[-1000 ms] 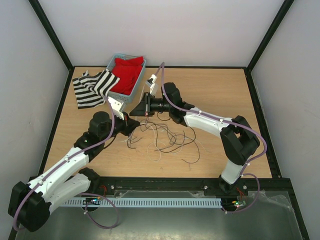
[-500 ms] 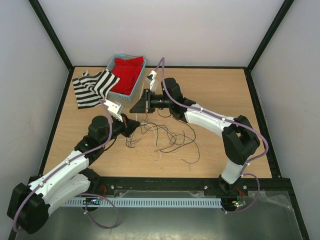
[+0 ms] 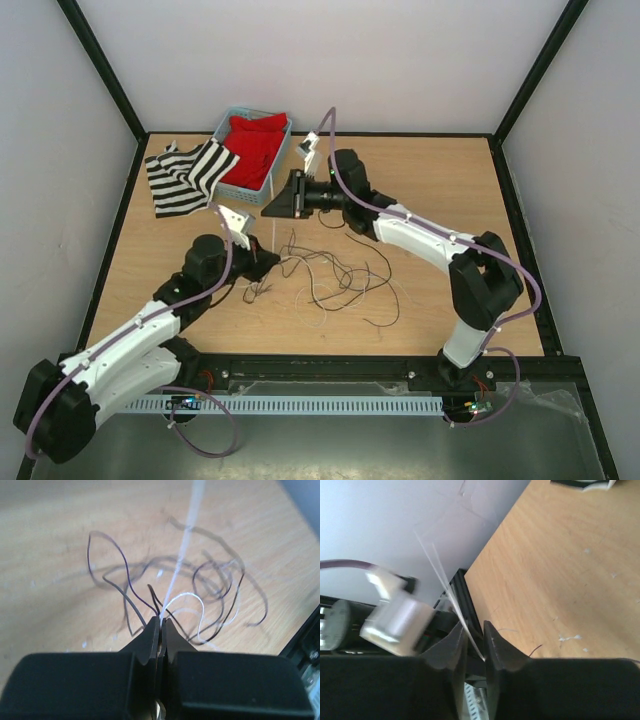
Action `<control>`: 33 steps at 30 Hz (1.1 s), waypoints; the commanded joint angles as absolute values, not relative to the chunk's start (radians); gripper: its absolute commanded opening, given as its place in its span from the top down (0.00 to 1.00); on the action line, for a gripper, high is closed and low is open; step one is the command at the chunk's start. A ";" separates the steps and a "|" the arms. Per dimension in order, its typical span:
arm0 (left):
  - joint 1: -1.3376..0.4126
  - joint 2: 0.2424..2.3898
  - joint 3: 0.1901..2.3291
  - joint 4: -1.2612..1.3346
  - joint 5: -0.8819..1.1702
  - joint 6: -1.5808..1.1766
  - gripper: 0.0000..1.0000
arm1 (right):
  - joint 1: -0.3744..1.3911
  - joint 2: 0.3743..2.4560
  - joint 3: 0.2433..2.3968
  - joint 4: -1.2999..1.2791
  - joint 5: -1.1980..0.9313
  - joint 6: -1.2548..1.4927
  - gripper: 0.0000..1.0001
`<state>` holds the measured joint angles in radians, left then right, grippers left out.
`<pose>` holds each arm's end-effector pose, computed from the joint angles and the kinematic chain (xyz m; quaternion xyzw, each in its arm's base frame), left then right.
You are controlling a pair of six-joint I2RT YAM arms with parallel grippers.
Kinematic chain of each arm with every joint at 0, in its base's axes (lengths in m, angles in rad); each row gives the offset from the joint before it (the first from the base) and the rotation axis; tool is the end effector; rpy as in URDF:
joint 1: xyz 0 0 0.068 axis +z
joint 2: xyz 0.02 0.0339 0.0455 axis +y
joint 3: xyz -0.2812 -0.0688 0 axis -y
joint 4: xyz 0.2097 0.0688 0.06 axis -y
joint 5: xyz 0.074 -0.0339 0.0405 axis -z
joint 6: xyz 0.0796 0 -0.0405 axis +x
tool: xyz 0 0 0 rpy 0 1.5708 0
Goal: Zip-tie the wires
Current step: Tie the cable at the center of the board, then place the cable at the center of the board.
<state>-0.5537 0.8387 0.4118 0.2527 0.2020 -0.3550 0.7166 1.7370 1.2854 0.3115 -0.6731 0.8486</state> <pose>0.1595 -0.1174 0.2641 0.1401 0.7518 -0.3501 0.5408 0.2813 0.3108 0.3343 -0.1691 0.7253 0.6133 0.2632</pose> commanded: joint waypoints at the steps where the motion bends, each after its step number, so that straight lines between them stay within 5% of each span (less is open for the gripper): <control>1: -0.563 0.897 0.436 0.070 0.211 -0.321 1.00 | 0.662 1.606 1.288 0.406 -0.649 0.751 0.64; 6: -0.534 0.965 0.479 0.069 0.204 -0.335 1.00 | 0.599 1.449 1.156 0.295 -0.510 0.584 0.40; 14: -0.446 1.014 0.511 0.062 0.200 -0.452 0.99 | 0.425 1.231 0.919 0.204 -0.422 0.458 0.23; 23: -0.413 1.270 0.571 0.217 0.325 -0.527 1.00 | 0.347 1.094 0.740 0.138 -0.368 0.370 0.18; 33: -0.610 1.641 0.852 0.276 0.330 -0.504 1.00 | 0.243 0.995 0.715 0.035 -0.326 0.327 0.13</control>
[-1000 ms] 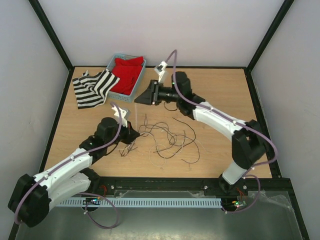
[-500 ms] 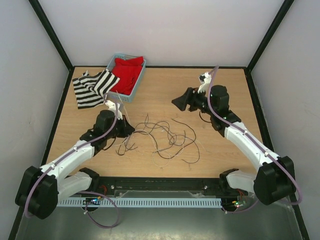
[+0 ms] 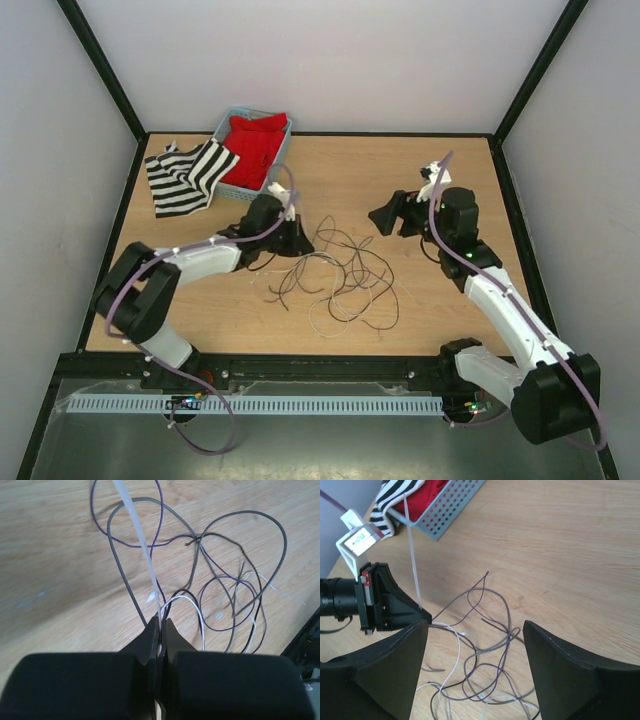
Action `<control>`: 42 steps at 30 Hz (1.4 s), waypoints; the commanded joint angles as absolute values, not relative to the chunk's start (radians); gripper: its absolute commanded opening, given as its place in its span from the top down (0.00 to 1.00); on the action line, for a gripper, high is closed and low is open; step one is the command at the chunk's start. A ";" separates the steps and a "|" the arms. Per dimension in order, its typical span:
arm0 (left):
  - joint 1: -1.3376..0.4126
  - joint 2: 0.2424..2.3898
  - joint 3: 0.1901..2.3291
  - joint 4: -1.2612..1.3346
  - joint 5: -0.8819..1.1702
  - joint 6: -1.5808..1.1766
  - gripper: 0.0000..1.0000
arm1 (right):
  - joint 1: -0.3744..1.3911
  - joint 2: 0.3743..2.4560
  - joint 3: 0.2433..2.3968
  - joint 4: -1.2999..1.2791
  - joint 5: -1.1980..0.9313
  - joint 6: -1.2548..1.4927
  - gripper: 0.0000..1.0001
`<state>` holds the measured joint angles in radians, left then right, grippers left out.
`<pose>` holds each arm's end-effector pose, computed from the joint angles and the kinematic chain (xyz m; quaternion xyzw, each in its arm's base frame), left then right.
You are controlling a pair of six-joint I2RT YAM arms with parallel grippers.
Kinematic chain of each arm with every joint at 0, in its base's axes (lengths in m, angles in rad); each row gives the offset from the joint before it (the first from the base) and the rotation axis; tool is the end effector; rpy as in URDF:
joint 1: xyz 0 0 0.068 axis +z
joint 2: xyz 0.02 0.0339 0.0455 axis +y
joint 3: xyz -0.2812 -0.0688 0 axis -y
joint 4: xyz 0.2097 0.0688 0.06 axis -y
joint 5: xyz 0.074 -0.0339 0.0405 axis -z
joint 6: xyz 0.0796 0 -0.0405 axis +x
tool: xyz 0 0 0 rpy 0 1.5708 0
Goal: Zip-tie the wires
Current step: Place the cable at the center of the board, then reset both arms
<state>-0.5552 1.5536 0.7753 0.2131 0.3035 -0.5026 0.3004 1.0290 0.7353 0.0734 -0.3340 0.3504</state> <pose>0.2707 -0.1959 0.2098 0.0956 0.8640 -0.3547 0.3444 0.2203 0.0956 0.3185 -0.0846 0.7721 0.3200 0.5426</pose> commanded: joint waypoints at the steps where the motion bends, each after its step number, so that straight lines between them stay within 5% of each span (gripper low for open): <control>1: -0.626 1.671 0.871 0.281 0.330 -0.505 1.00 | 0.226 0.992 0.709 0.033 -0.339 0.327 0.13; 5: -0.645 1.729 0.903 0.285 0.306 -0.519 0.90 | 0.191 0.989 0.695 0.026 -0.347 0.323 0.10; 9: -0.633 1.668 0.893 0.267 0.301 -0.482 0.42 | 0.186 0.979 0.684 0.038 -0.311 0.300 0.00; 15: -0.584 1.473 0.857 0.174 0.231 -0.403 0.02 | 0.184 1.007 0.633 0.085 -0.208 0.272 0.01; 29: -0.326 0.877 0.575 0.103 -0.107 -0.261 0.01 | 0.175 0.998 0.290 0.495 0.213 0.174 0.01; 42: -0.140 0.812 0.471 0.062 -0.302 -0.190 0.01 | 0.176 1.241 0.128 1.127 0.231 0.021 0.01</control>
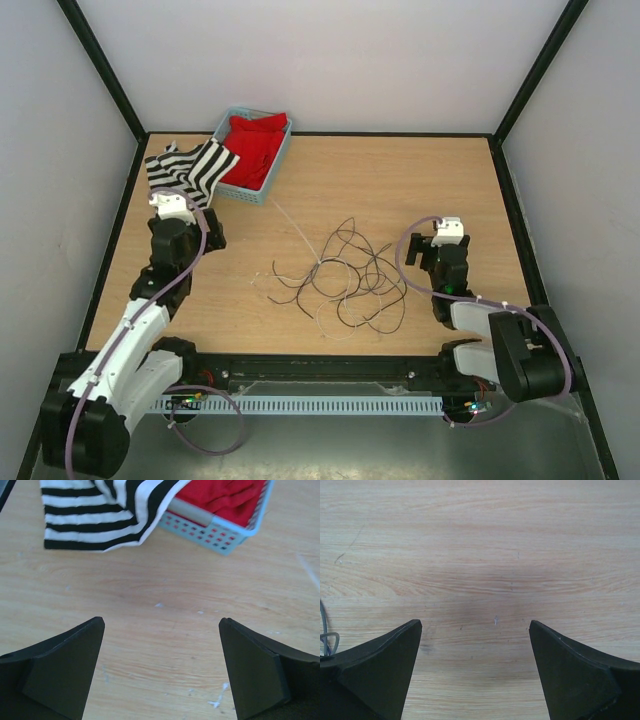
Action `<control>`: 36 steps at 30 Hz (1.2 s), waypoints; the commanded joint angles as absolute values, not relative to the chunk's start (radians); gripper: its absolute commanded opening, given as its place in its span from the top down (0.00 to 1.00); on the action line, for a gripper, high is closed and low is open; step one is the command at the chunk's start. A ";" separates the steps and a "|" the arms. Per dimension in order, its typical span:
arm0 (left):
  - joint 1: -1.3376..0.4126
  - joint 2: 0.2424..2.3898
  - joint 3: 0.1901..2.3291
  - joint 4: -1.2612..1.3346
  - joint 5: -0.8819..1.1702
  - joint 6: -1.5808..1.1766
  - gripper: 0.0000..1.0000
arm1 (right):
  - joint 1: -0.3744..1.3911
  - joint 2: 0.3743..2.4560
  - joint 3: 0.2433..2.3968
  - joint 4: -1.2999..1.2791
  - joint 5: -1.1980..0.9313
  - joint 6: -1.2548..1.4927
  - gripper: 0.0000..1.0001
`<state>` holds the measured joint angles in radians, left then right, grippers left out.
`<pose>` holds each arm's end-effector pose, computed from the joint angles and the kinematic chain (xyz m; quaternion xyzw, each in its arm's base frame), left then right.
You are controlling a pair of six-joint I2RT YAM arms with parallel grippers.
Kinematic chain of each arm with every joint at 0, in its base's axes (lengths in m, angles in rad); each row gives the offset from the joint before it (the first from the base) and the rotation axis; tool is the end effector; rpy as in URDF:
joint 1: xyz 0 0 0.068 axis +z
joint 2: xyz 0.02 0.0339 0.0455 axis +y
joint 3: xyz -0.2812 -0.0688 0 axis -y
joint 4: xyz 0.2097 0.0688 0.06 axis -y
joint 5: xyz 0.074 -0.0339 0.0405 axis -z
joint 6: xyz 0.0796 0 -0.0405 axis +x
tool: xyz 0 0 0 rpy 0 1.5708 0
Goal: Zip-tie the wires
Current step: Reset both arms
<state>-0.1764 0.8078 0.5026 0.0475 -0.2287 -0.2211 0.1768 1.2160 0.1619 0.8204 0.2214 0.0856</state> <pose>0.1904 -0.0156 0.2723 -0.0872 0.7852 -0.0311 0.6123 0.2252 0.0225 0.1894 0.0329 0.7822 -0.0054 0.6221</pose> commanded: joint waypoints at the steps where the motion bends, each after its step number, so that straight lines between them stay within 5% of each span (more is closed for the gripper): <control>1: -0.126 0.826 0.467 0.068 -0.305 -0.199 0.01 | 0.176 1.253 0.123 1.157 0.230 0.010 0.01; 8: -0.021 0.955 0.471 0.119 -0.323 -0.240 0.01 | 0.176 1.531 0.087 1.530 0.182 -0.018 0.01; 10: -0.014 0.993 0.478 0.148 -0.357 -0.220 0.01 | 0.176 1.463 0.138 1.319 0.199 0.000 0.01; 22: -0.012 1.197 0.429 0.421 -0.244 -0.027 0.01 | 0.180 1.493 0.158 1.334 0.195 -0.012 0.00; 33: -0.023 1.566 0.322 1.082 0.017 0.125 0.01 | 0.190 1.498 0.165 1.328 0.218 -0.016 0.01; 36: -0.012 1.528 0.344 0.969 0.037 0.113 0.01 | 0.192 1.499 0.165 1.326 0.220 -0.017 0.01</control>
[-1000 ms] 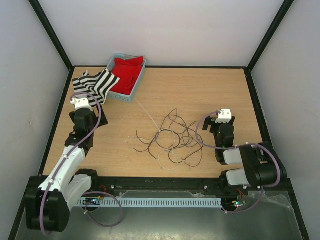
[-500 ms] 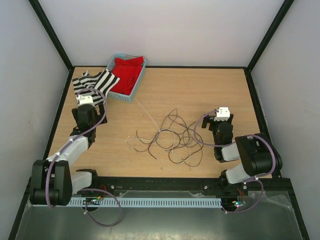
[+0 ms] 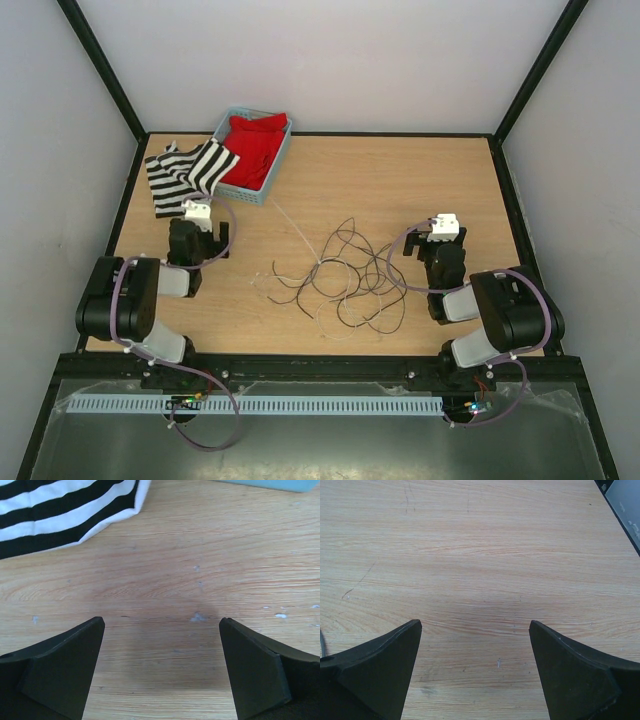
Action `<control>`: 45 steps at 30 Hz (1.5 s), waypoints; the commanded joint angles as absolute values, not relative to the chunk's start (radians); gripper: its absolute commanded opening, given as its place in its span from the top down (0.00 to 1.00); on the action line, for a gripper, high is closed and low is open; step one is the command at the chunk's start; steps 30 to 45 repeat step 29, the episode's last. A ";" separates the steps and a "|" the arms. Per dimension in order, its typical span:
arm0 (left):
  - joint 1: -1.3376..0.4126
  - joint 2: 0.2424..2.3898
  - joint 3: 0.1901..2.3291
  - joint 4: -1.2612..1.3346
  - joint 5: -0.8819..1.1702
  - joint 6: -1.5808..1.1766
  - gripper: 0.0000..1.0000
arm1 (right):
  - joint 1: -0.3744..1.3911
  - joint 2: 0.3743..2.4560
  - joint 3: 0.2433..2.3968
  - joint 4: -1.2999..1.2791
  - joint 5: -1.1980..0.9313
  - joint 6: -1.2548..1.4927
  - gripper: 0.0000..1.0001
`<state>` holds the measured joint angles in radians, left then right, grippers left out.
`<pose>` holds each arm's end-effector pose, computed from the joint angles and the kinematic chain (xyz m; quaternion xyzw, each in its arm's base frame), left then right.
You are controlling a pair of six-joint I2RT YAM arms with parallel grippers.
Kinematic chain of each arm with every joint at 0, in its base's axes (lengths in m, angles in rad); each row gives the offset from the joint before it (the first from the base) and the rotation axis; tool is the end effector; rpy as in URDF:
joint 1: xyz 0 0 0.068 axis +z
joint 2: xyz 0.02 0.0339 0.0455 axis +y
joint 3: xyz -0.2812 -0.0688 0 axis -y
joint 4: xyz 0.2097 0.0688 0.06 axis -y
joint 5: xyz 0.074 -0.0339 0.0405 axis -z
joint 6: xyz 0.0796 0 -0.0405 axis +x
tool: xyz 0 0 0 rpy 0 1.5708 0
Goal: Zip-tie the wires
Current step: Reset both arms
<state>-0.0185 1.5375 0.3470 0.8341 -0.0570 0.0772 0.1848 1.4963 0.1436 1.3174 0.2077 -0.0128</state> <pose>0.2881 -0.0008 0.1686 0.0230 0.8208 0.0401 0.5694 0.2535 0.0307 0.1968 0.0011 0.7192 -0.0150 0.6946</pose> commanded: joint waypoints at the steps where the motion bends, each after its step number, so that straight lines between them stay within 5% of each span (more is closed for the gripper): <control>1: -0.008 1.544 0.350 0.981 0.034 0.109 0.01 | 0.192 1.499 0.166 1.325 0.221 -0.017 0.01; 4: 0.002 1.537 0.407 0.841 -0.005 0.074 0.01 | 0.192 1.500 0.168 1.321 0.223 -0.017 0.01; 45: -0.003 1.542 0.404 0.862 -0.012 0.083 0.01 | 0.193 1.497 0.164 1.326 0.224 -0.017 0.01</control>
